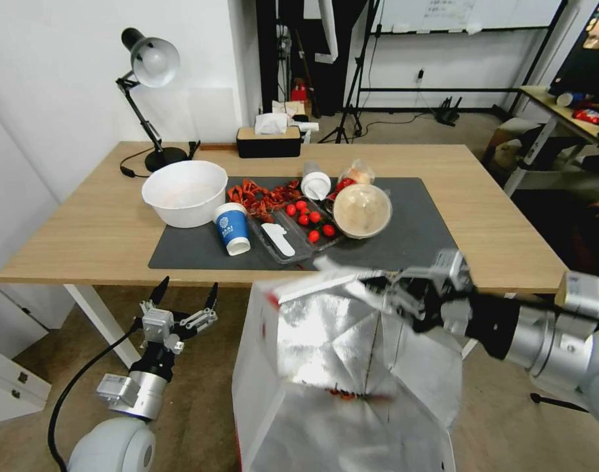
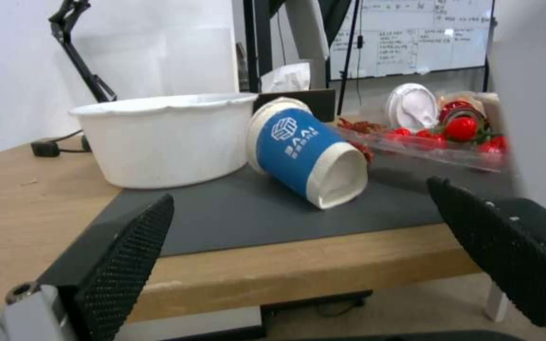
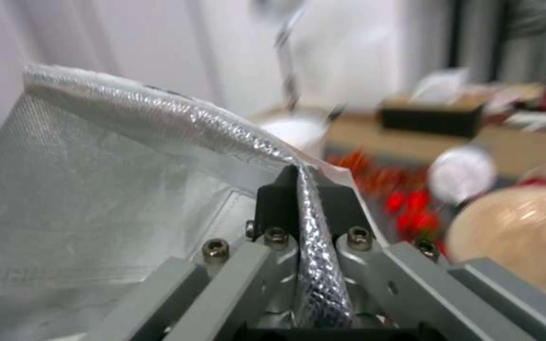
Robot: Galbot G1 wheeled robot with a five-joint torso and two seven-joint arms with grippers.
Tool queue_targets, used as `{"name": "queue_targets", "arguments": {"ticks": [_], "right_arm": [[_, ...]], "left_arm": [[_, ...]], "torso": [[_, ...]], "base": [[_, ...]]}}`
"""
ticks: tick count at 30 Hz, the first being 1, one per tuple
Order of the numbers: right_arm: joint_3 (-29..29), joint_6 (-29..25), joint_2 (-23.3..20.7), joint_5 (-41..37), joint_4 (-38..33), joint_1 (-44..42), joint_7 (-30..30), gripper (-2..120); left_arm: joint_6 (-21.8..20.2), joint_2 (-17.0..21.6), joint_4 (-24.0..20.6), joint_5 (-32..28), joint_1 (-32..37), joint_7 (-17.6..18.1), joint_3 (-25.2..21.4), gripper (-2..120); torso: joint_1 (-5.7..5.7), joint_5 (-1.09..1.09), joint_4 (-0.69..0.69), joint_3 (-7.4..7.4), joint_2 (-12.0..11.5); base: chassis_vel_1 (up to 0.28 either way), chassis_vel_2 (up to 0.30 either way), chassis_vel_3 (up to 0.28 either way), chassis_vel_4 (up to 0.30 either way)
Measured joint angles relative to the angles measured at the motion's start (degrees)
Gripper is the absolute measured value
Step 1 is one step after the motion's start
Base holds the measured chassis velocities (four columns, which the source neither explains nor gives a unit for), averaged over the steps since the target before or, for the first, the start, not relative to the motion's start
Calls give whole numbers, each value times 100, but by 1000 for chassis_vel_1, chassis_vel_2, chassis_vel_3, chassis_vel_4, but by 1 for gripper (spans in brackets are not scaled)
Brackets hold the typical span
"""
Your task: Pick up the food delivery bag from the floor and place it on the table.
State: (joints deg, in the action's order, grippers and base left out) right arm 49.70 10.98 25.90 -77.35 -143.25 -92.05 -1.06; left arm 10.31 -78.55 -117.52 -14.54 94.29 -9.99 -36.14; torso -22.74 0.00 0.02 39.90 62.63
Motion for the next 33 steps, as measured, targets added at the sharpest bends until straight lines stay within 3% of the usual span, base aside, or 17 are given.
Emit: {"name": "queue_targets", "arguments": {"ticks": [2, 4, 6, 8, 10, 12, 14, 22, 33], "right_arm": [[90, -347, 225, -429, 0, 327, 727, 0], [132, -421, 320, -489, 0, 417, 981, 0], [326, -577, 594, -526, 0, 525, 1619, 0], [377, -597, 653, -524, 0, 536, 1781, 0], [552, -697, 866, -442, 0, 641, 2442, 0], [563, -708, 895, -432, 1, 698, 2570, 0], [528, -512, 1108, -668, 370, 1409, 3227, 0], [335, -183, 1594, -994, 1063, 2349, 3828, 0], [269, 19, 2002, -759, 1764, 2202, 3693, 0]], "left_arm": [[-7, -1, 17, 22, -2, 11, 19, 100], [-12, -1, 22, 30, -4, 12, 30, 100], [-25, 0, 22, 59, -10, 22, 82, 100], [-28, 0, 22, 66, -12, 23, 96, 100], [-41, 10, 25, 99, -28, 30, 158, 100], [-42, 14, 29, 105, -31, 30, 171, 100], [-45, 19, 39, 140, -45, 37, 256, 100], [-41, 36, 58, 148, -35, 42, 250, 100], [-52, 41, 71, 168, -65, 43, 289, 100]], "torso": [[4, -1, 0, -5, -8], [5, -1, 1, -6, -11], [8, 1, 0, -9, -17], [9, 0, 0, -10, -18], [12, 0, -2, -14, -24], [13, 0, -1, -14, -25], [15, 1, 0, -18, -33], [20, -1, 1, -22, -41], [22, 0, -1, -26, -47]], "base": [[0, 0, 0, 0], [0, 0, 0, 0], [0, 0, 0, 0], [0, 0, 0, 0], [0, 0, 0, 0], [0, 0, 0, 0], [0, 0, 0, 0], [0, 0, 0, 0], [0, 0, 0, 0]]}}
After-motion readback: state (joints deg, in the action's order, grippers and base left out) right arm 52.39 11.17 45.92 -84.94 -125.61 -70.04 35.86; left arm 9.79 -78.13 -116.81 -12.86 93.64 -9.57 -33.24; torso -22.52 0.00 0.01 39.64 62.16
